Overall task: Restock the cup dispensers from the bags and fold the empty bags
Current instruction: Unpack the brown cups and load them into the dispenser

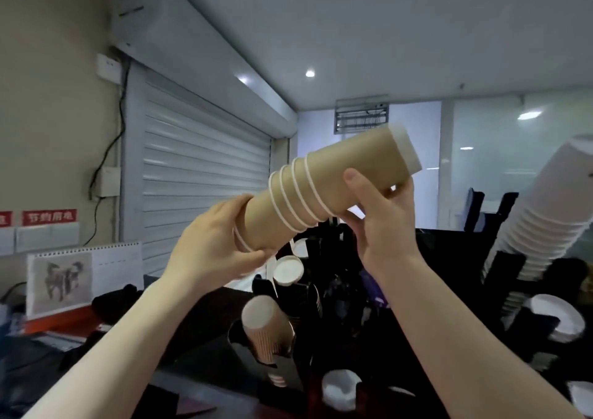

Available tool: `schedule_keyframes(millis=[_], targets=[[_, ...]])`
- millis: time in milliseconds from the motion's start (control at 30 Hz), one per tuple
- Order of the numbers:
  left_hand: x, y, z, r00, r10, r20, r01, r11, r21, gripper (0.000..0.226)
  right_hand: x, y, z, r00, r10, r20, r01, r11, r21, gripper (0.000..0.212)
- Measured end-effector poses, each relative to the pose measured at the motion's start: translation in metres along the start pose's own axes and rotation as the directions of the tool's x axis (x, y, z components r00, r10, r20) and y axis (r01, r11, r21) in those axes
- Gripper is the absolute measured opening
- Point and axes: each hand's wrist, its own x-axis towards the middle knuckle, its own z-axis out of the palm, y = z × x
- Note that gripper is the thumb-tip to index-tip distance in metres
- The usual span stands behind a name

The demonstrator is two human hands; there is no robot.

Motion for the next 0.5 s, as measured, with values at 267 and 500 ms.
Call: schedule_keyframes(millis=[267,500], targets=[[0.074,-0.069,0.023,0.997,-0.045,0.059,0.055,0.981,-0.186,0.081,0.072,0.029,0.027,0.977,-0.100,-0.188,0.114,0.991,0.064,0.043],[0.110,-0.097,0.080,0.996,-0.044,0.079,0.068,0.941,-0.332,0.087,0.112,0.073,0.017,0.957,-0.124,-0.262,0.120,0.992,-0.030,0.047]])
